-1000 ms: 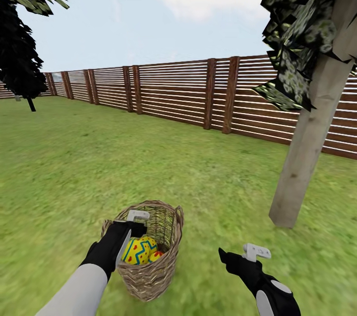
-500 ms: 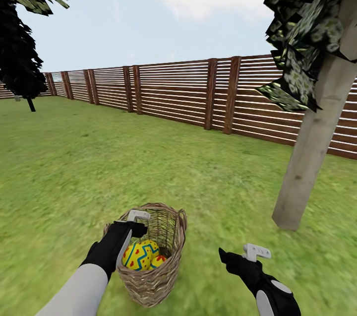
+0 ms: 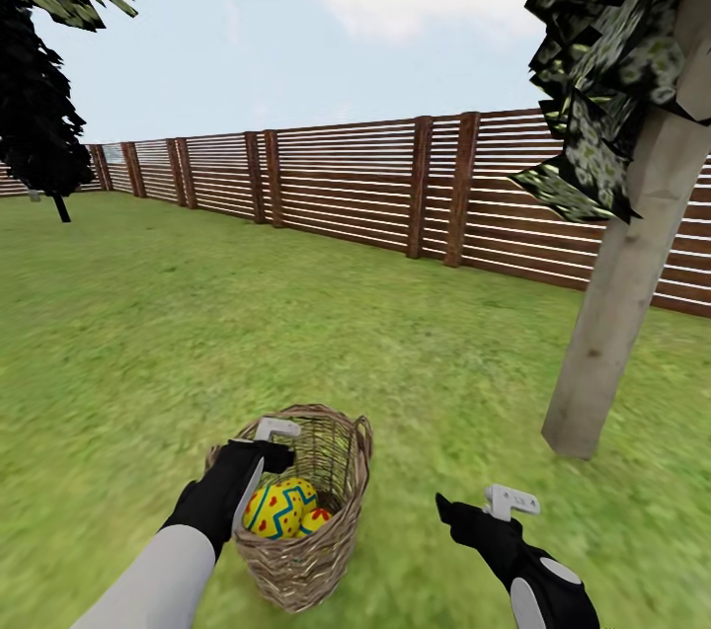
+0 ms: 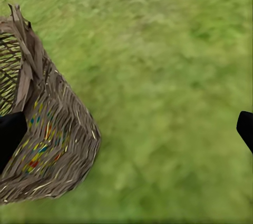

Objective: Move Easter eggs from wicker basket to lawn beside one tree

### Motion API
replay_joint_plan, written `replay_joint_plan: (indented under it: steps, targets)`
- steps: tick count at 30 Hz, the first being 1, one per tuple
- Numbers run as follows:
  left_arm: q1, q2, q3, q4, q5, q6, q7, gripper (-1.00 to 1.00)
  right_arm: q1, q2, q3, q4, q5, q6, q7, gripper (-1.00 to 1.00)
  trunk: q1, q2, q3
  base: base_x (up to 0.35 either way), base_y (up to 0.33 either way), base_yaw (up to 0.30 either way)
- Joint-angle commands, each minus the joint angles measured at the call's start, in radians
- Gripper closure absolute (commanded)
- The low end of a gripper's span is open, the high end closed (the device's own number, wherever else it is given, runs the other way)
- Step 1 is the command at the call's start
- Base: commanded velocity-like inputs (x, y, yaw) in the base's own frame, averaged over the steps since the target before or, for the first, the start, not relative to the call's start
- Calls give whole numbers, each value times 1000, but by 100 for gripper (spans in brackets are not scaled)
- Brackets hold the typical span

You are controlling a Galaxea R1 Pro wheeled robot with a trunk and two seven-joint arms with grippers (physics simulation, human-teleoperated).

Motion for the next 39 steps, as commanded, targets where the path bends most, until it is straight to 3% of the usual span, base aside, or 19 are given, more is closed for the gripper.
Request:
replay_joint_plan:
  steps: [1, 39]
  targets:
    - [0, -1, 4, -1, -5, 4, -3, -100, -1, 0, 0, -1, -11, 4, -8, -100, 0, 0, -1, 0, 0, -66]
    - [0, -2, 2, 0, -5, 5, -6, -100, -1, 0, -1, -1, -11, 4, -8, -100, 0, 0, 10, 40, 13, -38]
